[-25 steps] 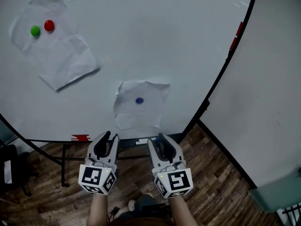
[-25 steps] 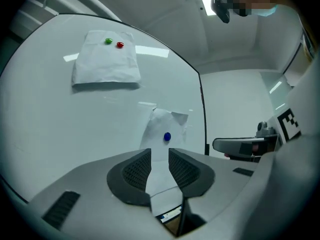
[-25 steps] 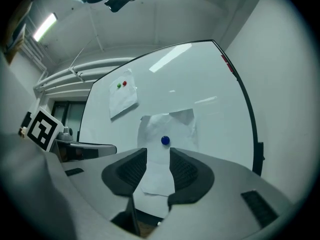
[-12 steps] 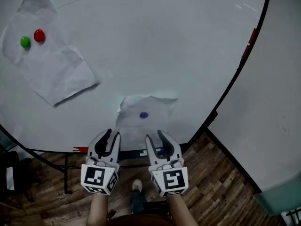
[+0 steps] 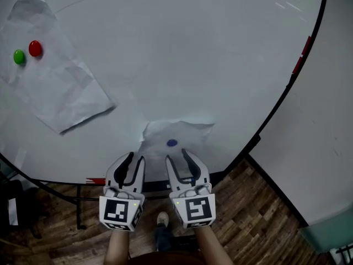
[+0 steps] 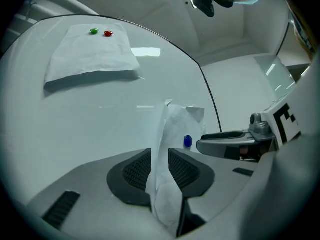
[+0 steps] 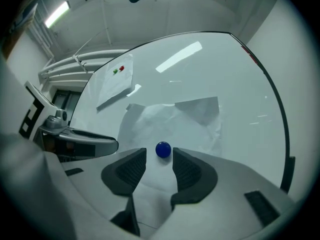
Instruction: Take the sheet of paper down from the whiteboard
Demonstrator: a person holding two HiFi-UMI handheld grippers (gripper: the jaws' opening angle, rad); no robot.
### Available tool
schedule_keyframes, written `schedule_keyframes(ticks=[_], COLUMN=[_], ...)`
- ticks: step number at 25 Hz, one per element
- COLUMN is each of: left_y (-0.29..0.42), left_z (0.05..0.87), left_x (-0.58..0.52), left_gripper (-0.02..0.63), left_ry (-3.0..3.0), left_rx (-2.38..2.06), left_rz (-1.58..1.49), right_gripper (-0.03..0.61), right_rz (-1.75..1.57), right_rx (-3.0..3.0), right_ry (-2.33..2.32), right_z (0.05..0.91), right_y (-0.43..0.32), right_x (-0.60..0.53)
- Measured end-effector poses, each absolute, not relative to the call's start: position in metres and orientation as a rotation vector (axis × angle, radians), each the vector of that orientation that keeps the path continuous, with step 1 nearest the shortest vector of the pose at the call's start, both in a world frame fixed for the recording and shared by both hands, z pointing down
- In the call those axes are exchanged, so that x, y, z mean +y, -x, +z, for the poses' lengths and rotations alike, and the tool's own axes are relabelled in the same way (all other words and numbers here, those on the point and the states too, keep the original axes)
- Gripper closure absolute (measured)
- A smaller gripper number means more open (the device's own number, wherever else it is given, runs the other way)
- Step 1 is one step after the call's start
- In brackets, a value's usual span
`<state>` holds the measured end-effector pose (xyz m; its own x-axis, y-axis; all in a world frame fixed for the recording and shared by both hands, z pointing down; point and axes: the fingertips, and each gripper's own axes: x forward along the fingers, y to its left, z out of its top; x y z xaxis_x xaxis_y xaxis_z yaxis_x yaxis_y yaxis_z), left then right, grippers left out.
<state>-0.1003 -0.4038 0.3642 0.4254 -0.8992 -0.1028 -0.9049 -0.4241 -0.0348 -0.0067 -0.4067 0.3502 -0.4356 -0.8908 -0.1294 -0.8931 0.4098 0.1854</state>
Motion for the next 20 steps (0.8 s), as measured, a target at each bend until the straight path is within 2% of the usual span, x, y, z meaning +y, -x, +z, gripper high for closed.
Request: schedule_keyframes(ticks=[20], left_y=[0.089], left_z=[0.361], left_x=[-0.425], left_gripper=[0.531], left_ry=[2.553], left_rx=[1.643], left_rz=[0.121], right_gripper=[0.411], right_rz=[0.54], right_rx=[2.551], right_ry=[1.66], right_z=[0.339], right_y=[0.019], right_x=[-0.433])
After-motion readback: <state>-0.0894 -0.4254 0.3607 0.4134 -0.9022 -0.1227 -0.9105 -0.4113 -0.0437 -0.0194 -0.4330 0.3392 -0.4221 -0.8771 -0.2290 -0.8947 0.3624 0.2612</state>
